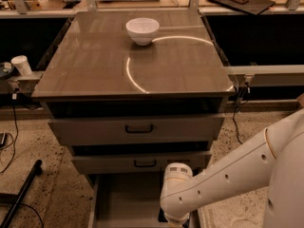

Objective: Place rxbar blueberry into bottom drawer

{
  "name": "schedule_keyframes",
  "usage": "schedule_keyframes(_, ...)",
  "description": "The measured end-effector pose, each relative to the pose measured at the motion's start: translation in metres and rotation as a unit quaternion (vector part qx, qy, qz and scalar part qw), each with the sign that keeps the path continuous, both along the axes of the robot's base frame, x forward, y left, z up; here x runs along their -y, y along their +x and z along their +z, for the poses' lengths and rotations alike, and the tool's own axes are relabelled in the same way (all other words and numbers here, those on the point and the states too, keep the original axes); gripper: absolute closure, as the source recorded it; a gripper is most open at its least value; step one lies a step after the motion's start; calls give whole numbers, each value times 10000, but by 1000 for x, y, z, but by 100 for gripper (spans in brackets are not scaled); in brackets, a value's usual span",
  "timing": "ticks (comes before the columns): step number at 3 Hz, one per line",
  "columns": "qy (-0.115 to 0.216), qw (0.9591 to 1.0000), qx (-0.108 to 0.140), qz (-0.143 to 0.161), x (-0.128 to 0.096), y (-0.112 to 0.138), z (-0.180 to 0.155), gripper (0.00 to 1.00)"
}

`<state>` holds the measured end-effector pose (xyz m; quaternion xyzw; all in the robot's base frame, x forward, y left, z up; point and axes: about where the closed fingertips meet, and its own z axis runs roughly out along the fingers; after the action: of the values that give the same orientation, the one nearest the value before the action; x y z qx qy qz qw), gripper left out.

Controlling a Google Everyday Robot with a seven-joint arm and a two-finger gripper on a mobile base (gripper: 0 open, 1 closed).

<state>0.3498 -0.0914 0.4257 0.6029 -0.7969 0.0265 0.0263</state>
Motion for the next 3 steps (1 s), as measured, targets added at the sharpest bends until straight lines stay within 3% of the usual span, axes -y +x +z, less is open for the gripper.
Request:
schedule_keyframes(2, -60, 9999, 50, -102, 5, 11, -3, 100)
schedule_keyframes(3, -165, 9992, 199, -310, 19, 38, -6, 100)
